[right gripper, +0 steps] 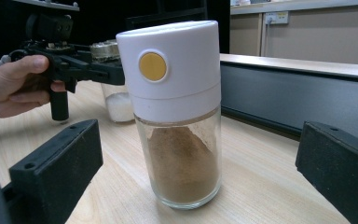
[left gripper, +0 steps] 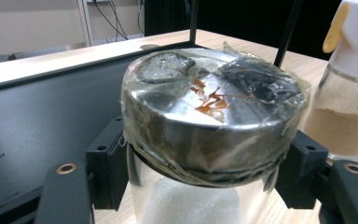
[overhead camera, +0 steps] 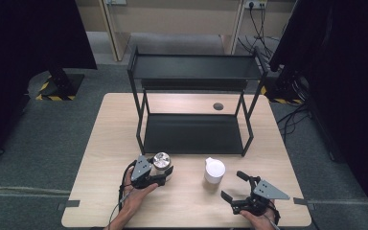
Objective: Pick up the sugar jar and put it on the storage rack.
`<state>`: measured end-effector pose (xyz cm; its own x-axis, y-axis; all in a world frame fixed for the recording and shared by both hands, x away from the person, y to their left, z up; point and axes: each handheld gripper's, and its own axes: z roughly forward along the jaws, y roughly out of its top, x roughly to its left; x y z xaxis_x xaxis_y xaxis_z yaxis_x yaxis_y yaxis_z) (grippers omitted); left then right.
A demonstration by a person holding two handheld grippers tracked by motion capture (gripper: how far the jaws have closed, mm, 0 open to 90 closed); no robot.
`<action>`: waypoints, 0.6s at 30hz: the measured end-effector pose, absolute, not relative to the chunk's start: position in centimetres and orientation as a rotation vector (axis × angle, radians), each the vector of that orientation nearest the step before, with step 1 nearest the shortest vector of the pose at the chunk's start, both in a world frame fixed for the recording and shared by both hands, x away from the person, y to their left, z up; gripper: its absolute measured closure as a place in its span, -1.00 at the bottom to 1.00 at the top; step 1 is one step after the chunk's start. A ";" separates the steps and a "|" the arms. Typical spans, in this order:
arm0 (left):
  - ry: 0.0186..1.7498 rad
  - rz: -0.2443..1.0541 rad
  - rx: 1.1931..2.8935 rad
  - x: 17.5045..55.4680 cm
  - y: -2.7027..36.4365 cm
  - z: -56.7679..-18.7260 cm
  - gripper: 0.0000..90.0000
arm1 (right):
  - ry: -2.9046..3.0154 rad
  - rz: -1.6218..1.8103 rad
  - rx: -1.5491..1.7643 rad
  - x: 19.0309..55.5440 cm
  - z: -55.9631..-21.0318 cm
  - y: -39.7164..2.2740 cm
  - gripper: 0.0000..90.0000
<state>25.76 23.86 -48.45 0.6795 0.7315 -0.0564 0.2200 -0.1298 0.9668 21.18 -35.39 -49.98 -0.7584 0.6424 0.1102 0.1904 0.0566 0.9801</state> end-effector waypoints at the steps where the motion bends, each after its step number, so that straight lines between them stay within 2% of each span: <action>1: 0.778 0.524 1.681 25.8 23.9 -48.3 -0.31 | 1.985 1.749 0.835 21.2 -50.0 -35.4 -0.98; 18: 0.751 0.485 1.655 26.2 24.3 -45.7 -0.31 | 1.982 1.755 0.844 21.2 -50.0 -35.4 -0.98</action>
<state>26.22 24.26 -45.69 0.7053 0.7039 -0.0842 0.2127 -0.0969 0.9723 21.18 -35.44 -50.04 -0.7565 0.6434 0.1177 0.1946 0.0496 0.9796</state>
